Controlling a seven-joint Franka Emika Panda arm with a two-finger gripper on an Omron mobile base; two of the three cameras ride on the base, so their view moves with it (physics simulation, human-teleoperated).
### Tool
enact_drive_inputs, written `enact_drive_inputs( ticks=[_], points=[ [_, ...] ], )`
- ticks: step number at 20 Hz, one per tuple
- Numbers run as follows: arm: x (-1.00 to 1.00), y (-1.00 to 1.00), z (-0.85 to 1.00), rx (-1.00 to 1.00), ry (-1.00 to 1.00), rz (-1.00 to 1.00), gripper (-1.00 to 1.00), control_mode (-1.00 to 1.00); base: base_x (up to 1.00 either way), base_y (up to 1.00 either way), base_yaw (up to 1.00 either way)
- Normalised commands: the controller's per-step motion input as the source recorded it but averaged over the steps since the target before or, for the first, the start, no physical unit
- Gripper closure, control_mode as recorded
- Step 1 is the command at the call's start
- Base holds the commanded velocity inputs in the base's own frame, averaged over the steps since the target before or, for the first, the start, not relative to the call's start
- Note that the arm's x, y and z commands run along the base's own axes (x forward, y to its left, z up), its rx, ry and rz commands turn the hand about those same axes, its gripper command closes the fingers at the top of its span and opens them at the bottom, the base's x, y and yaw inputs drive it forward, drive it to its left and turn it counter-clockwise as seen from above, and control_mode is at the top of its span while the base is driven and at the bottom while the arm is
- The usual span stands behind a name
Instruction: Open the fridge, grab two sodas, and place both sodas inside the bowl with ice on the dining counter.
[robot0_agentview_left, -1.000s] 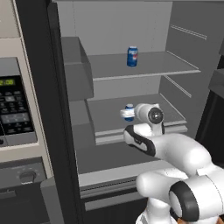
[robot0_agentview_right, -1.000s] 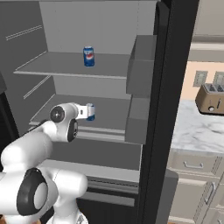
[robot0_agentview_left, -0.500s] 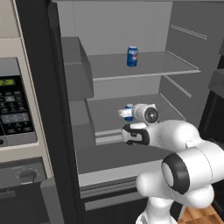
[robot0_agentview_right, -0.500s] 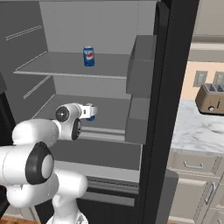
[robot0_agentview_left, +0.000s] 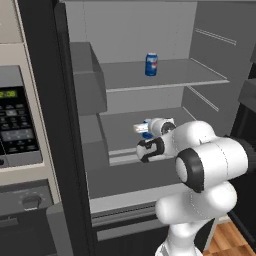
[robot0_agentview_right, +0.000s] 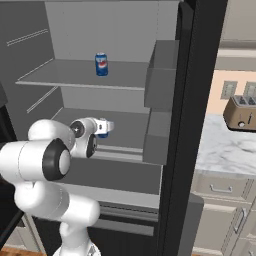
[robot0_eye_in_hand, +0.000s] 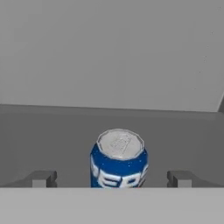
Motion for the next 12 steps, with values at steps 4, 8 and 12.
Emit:
enact_drive_inputs(
  ticks=[4,8,12],
  points=[
    [0.29,0.0,-0.11,0.0,0.0,0.0,-1.0,-1.0,0.0,0.0,0.0],
    [0.23,0.0,-0.09,0.0,0.0,0.0,-1.0,-1.0,0.0,0.0,0.0],
    [0.24,0.0,-0.12,0.0,0.0,0.0,-1.0,-1.0,0.0,0.0,0.0]
  ],
)
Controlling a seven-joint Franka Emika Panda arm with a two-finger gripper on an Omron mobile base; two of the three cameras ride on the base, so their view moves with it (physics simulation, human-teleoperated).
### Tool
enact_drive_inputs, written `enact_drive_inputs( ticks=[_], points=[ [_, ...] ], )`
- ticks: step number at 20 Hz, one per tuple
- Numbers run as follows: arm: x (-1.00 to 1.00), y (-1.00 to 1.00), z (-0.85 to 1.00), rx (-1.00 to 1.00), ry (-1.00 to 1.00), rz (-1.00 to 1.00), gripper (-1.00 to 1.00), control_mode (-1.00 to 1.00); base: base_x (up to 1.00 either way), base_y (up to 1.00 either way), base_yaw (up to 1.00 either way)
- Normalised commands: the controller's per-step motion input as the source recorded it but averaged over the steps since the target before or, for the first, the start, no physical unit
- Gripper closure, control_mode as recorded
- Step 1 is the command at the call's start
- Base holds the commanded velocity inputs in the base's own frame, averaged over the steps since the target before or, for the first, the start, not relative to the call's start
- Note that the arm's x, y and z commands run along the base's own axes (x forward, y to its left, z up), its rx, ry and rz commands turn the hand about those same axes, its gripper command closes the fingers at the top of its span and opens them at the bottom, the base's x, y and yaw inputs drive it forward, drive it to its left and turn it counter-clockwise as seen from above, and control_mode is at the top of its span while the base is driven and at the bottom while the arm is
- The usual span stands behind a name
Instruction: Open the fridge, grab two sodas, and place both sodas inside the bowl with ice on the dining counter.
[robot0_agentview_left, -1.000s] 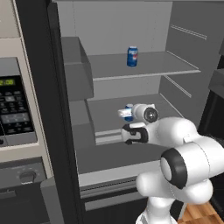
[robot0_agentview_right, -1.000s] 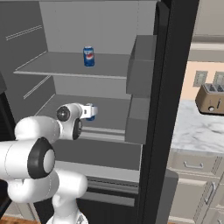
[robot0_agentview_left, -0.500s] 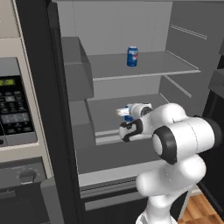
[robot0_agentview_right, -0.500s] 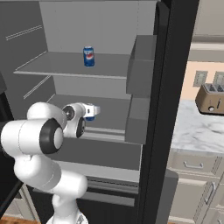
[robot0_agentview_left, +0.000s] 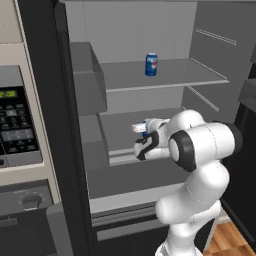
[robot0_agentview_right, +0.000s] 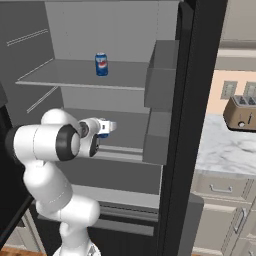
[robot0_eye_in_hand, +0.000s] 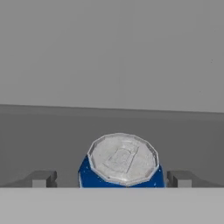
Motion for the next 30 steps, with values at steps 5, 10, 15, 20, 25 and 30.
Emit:
enact_drive_inputs(
  ticks=[5,10,15,20,25,30],
  points=[
    [0.19,0.0,-0.18,0.0,0.0,0.0,1.0,-1.0,0.0,0.0,0.0],
    [0.11,0.0,-0.1,0.0,0.01,0.0,1.0,-1.0,0.0,0.0,0.0],
    [-0.06,0.0,0.0,0.0,-0.04,0.0,1.0,-1.0,0.0,0.0,0.0],
    [-0.45,0.0,0.01,0.01,-0.11,0.0,1.0,-1.0,0.0,0.0,0.0],
    [-0.86,-0.17,0.2,0.05,-0.1,-0.02,1.0,-1.0,0.0,0.0,0.0],
    [-0.7,-0.09,0.78,0.0,0.08,-0.09,1.0,-1.0,0.0,0.0,0.0]
  ],
)
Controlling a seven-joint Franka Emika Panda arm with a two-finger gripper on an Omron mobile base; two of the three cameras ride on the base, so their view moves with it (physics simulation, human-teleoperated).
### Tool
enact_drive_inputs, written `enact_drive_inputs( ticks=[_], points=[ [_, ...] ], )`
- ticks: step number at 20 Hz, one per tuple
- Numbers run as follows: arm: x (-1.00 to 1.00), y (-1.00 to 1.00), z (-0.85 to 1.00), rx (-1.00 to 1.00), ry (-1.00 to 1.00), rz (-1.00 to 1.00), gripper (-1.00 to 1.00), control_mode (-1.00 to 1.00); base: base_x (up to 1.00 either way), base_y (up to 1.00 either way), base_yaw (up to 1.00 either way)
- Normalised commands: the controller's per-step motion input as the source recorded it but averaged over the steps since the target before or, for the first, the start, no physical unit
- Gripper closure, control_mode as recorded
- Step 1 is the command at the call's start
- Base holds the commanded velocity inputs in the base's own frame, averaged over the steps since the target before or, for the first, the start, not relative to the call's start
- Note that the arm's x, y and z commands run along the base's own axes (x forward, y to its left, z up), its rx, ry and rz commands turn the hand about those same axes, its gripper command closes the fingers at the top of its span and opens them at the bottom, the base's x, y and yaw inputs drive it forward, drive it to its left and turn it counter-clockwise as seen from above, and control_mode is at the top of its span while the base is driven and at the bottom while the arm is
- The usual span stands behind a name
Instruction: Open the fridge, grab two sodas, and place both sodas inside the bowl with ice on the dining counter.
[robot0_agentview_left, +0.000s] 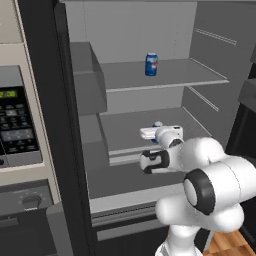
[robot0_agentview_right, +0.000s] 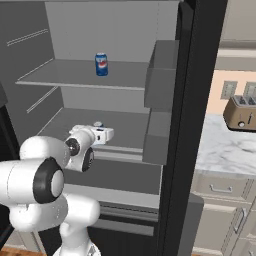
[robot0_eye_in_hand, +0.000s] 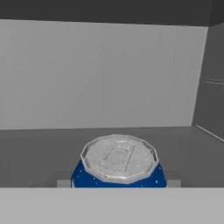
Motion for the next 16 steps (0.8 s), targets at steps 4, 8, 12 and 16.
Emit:
enact_drive_inputs(
  ticks=[4,8,12,16],
  points=[
    [-0.6,-0.01,0.79,-0.01,0.23,-0.1,1.0,-1.0,0.0,0.0,0.0],
    [-0.62,0.0,0.55,0.0,0.31,-0.12,1.0,-1.0,0.0,0.0,0.0],
    [-0.69,-0.03,0.34,0.0,0.34,-0.08,1.0,-1.0,0.0,0.0,0.0],
    [-0.79,-0.02,0.37,0.01,0.3,-0.05,1.0,-1.0,0.0,0.0,0.0]
  ],
)
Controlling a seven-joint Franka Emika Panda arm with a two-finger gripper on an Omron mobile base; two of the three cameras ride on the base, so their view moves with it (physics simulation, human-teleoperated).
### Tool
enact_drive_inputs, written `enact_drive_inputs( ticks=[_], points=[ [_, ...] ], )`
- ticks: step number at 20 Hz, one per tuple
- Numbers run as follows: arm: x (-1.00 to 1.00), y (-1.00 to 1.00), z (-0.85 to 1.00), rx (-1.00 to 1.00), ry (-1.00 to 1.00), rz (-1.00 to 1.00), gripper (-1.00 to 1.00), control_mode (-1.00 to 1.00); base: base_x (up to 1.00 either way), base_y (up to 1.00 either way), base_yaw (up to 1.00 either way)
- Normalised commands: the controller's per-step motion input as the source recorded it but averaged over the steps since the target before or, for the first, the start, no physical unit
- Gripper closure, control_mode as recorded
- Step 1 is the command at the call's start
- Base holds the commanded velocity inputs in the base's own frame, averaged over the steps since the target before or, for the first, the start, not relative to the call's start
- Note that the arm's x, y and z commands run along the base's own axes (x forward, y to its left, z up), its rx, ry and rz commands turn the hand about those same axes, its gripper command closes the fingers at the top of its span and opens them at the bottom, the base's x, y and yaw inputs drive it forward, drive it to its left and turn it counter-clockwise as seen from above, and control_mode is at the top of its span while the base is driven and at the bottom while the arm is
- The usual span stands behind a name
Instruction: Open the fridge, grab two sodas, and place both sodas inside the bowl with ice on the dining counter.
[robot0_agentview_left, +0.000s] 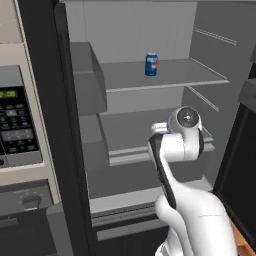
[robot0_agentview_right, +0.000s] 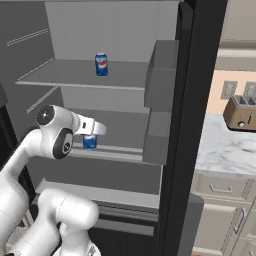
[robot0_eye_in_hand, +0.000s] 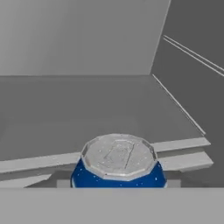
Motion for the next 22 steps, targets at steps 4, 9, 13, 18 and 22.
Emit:
enact_drive_inputs(
  ticks=[4,9,13,18,22],
  points=[
    [-0.94,-0.04,0.34,0.03,0.24,-0.05,1.0,-1.0,0.0,0.0,0.0],
    [-0.91,-0.07,0.4,0.04,0.06,-0.06,1.0,-1.0,0.0,0.0,0.0],
    [-0.86,-0.01,0.53,0.02,0.0,-0.06,1.0,-1.0,0.0,0.0,0.0],
    [-0.81,-0.06,0.01,0.01,-0.01,-0.11,1.0,-1.0,0.0,0.0,0.0],
    [-0.9,-0.14,-0.06,0.03,-0.05,-0.12,1.0,-1.0,0.0,0.0,0.0]
  ],
)
